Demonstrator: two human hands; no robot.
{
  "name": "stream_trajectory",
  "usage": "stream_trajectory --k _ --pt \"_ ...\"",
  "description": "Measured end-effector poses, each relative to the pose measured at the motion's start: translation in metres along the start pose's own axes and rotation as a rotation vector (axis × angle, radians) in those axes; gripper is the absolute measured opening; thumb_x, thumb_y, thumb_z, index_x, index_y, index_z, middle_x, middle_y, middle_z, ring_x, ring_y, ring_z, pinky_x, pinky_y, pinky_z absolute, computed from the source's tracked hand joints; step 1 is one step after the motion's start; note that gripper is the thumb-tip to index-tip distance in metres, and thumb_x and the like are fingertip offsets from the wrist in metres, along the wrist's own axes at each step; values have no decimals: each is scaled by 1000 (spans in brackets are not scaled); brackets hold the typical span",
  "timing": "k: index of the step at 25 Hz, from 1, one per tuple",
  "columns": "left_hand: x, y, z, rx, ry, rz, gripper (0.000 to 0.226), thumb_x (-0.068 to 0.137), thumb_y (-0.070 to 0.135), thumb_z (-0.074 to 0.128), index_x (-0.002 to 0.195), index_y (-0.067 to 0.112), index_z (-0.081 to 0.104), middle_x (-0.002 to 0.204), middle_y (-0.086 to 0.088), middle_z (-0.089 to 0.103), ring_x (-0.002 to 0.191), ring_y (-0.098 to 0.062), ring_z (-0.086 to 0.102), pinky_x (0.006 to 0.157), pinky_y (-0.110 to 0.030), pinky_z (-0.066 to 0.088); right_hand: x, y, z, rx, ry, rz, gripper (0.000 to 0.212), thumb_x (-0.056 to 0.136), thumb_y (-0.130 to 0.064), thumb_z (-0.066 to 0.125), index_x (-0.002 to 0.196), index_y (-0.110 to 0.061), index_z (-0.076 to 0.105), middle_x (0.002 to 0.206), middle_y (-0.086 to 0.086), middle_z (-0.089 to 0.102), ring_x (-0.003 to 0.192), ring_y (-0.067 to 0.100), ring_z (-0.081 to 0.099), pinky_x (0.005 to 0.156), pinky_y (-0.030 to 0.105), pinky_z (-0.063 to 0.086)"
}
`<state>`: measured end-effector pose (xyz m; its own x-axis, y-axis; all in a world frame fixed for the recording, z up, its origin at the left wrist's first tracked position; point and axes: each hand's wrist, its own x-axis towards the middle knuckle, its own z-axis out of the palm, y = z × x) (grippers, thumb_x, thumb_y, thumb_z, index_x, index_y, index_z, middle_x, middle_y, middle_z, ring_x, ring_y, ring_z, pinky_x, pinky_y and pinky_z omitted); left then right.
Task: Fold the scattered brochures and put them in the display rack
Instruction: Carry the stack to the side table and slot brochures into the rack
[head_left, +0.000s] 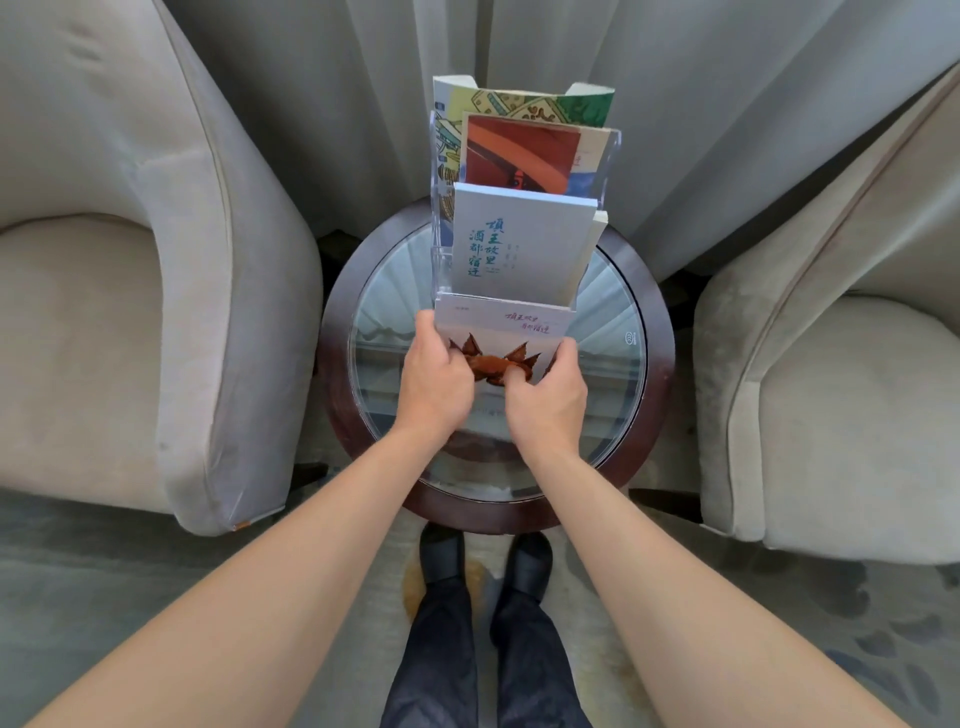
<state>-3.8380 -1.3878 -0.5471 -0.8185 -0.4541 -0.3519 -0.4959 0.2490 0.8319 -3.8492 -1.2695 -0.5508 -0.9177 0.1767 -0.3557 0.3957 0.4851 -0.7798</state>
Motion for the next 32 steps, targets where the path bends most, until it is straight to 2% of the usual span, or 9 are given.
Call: stream_trajectory --k 4,9,14,18,22,24,27,32 --pt "2 15 -12 30 92 178 18 90 10 43 99 24 37 95 7 58 85 -3 55 60 -13 41 -1 -19 -6 51 72 -184 19 88 -15 61 92 -26 46 90 -5 59 85 17 54 72 34 48" --pt "-6 -11 5 73 17 26 24 87 3 44 101 23 45 100 6 60 86 -8 54 63 -13 35 3 6 -3 -6 43 -150 19 88 -6 57 92 -22 47 91 -4 60 88 19 55 77 36 47" --pt "7 -5 8 210 93 85 16 90 4 47 100 17 46 100 -2 49 89 -19 52 74 -33 45 15 5 -4 -59 57 -177 15 89 -9 53 92 -22 46 89 -6 60 83 17 54 70 33 40" --pt "15 20 -8 256 156 281 16 94 11 52 108 18 46 98 -1 52 87 -17 52 72 -34 49 27 -24 -19 -120 85 -258 15 93 -16 57 102 -26 50 96 -9 64 88 16 59 73 34 49" --pt "35 62 -19 250 225 350 14 93 13 52 105 19 47 97 -1 53 87 -17 52 70 -39 52 43 -66 -36 -112 133 -330 18 93 -20 60 107 -28 53 105 -7 68 95 16 64 75 34 56" --pt "43 77 -22 248 229 355 14 94 17 54 107 20 47 100 -1 55 89 -17 55 67 -33 53 51 -82 -43 -105 148 -344 16 92 -21 60 104 -28 52 103 -6 69 94 18 65 73 35 58" --pt "52 89 -23 244 231 358 14 96 22 55 107 21 47 103 1 56 88 -11 52 62 -17 44 60 -95 -46 -107 149 -343 17 93 -23 61 108 -28 53 108 -6 70 96 17 64 76 41 61" --pt "62 83 -19 250 212 337 16 95 20 58 107 20 48 103 2 58 91 -10 54 64 -16 44 69 -88 -41 -152 139 -305 21 92 -28 63 109 -33 53 108 -7 71 96 18 66 75 45 62"
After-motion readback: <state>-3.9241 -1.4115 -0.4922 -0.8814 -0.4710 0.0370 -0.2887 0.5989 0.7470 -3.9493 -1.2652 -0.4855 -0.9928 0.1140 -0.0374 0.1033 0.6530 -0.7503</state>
